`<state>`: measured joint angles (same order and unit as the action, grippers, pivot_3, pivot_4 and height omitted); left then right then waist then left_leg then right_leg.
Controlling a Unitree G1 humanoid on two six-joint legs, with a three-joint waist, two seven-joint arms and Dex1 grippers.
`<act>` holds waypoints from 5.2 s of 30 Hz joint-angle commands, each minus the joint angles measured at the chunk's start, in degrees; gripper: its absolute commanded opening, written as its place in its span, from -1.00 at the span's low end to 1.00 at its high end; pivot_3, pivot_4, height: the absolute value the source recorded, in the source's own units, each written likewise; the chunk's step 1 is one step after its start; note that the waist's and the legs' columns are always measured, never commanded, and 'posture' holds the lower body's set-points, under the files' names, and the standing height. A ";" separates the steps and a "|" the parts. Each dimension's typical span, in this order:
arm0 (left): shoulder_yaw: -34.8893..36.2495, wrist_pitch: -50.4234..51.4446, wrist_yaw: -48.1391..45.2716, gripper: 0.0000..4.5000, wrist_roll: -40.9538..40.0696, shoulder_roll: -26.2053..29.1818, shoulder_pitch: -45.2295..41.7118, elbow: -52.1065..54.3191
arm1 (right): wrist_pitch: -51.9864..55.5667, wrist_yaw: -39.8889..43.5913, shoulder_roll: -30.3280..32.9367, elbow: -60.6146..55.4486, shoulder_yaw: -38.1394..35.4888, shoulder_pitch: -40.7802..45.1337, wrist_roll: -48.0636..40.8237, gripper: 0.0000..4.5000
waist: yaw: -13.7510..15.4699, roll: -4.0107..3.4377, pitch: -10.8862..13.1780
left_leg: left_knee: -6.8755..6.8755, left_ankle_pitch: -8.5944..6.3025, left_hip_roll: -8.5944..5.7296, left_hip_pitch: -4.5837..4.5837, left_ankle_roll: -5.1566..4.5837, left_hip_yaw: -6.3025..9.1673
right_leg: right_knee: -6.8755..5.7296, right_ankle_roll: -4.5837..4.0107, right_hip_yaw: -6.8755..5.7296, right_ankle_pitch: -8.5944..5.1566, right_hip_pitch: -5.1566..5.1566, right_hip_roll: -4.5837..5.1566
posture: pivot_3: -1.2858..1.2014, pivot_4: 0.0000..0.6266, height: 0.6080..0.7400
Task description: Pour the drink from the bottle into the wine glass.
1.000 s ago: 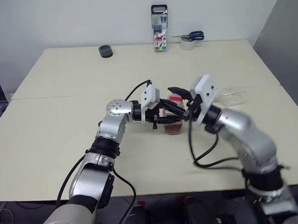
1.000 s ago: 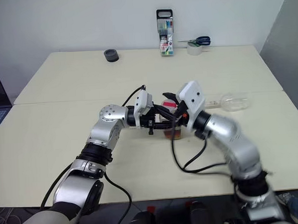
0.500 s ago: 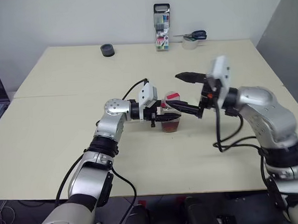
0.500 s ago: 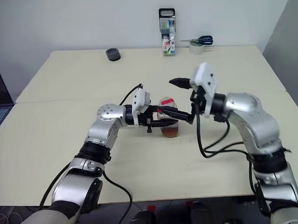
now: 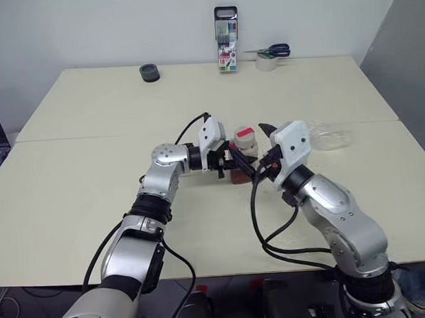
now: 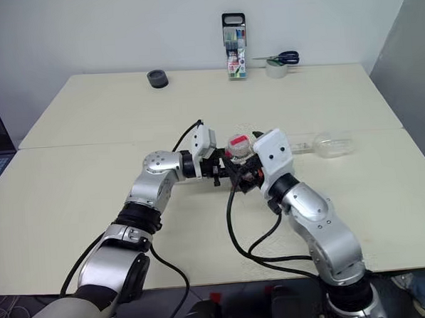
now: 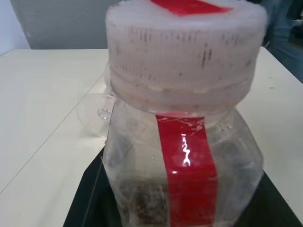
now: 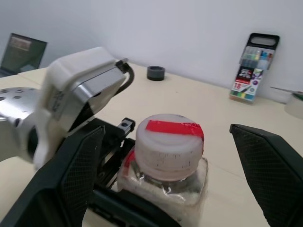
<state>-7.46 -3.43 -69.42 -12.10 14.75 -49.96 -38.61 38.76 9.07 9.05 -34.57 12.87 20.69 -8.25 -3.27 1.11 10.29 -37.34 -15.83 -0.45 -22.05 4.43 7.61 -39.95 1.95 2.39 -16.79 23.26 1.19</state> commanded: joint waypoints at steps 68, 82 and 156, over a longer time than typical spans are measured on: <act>2.04 -0.41 -10.93 -0.22 -0.98 3.18 -3.83 0.41 | -7.75 23.35 15.03 14.09 -10.82 11.04 -10.08 0.95 | -0.11 0.00 0.03 | 0.03 -0.04 -0.01 -0.03 -0.09 -0.02 | 0.03 -0.01 -0.04 0.00 0.02 0.03 | 0.03 -0.52 1.00; 2.85 1.73 -11.54 -0.22 -2.21 3.40 -5.08 -0.52 | 1.14 27.58 19.88 3.81 -10.45 8.44 -19.87 0.95 | -0.12 -0.01 0.03 | 0.02 -0.11 0.00 -0.03 -0.21 -0.02 | 0.03 -0.01 -0.05 0.00 0.01 0.02 | 0.03 -0.52 1.00; 1.83 1.77 -11.98 -0.23 -2.28 2.75 -3.52 1.82 | 7.64 24.67 17.80 6.99 -9.97 15.69 -23.77 0.95 | -0.09 -0.01 0.03 | -0.03 -0.11 0.00 -0.04 -0.21 0.00 | 0.02 -0.01 -0.05 0.00 0.01 0.02 | 0.03 -0.52 1.00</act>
<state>-6.44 -1.45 -81.43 -13.04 17.69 -53.36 -39.83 46.72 33.72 26.85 -26.21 4.46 35.33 -30.94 -3.36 1.10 10.31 -37.37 -15.94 -0.45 -22.10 4.22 7.62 -39.93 1.95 2.33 -16.79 23.27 1.20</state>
